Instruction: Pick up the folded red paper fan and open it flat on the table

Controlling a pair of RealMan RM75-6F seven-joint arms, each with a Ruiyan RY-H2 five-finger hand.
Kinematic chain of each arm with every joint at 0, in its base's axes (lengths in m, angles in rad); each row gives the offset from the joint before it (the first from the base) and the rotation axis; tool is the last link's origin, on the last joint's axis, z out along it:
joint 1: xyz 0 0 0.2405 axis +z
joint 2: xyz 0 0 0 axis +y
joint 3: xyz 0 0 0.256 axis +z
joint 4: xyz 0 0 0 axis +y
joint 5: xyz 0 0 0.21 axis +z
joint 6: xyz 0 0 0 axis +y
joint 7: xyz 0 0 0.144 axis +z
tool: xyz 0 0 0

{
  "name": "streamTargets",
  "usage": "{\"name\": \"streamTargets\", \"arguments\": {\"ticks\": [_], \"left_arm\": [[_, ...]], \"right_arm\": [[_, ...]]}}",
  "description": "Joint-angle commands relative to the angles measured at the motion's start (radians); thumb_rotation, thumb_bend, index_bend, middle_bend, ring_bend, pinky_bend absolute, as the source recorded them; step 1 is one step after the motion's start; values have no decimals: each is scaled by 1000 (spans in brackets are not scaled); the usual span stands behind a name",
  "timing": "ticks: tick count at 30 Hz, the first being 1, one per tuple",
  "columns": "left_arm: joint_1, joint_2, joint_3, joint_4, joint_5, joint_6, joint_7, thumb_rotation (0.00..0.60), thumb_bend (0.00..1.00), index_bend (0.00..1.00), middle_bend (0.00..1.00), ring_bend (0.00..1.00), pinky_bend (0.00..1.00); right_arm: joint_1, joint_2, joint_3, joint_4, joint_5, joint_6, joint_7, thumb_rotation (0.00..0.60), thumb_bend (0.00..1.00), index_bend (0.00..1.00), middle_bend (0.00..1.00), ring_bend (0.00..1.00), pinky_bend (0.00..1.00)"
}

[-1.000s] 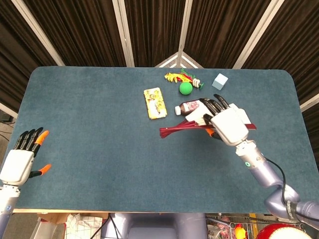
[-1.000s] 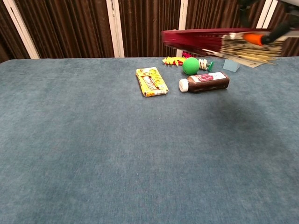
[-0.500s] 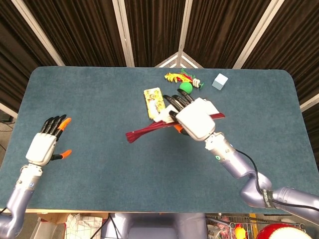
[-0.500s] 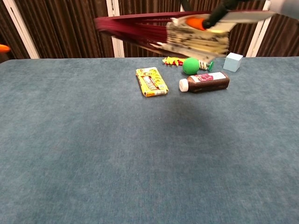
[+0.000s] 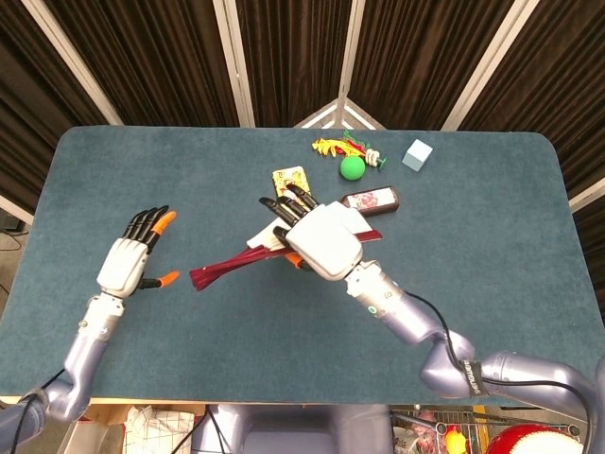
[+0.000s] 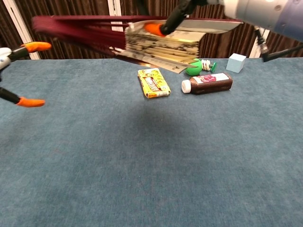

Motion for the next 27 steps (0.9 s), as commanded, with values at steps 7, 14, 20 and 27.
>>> {"name": "streamTargets", "arguments": {"ticks": [7, 14, 20, 27], "left_arm": [[-59, -109, -5, 74, -3, -15, -93, 600, 128, 95, 0, 0, 0], [-89, -229, -9, 184, 13, 46, -183, 600, 187, 167, 11, 0, 0], [-112, -308, -27, 250, 15, 102, -262, 600, 199, 221, 63, 0, 0], [-141, -406, -49, 322, 23, 191, -337, 600, 199, 235, 73, 0, 0]], "right_arm": [[24, -35, 2, -69, 52, -2, -53, 600, 442, 788, 181, 223, 154], [29, -31, 9, -122, 73, 14, -85, 600, 442, 788, 181, 223, 154], [26, -21, 16, -160, 92, 27, -89, 600, 442, 788, 181, 223, 154], [21, -3, 15, -187, 103, 39, -99, 600, 442, 788, 181, 224, 154]]}}
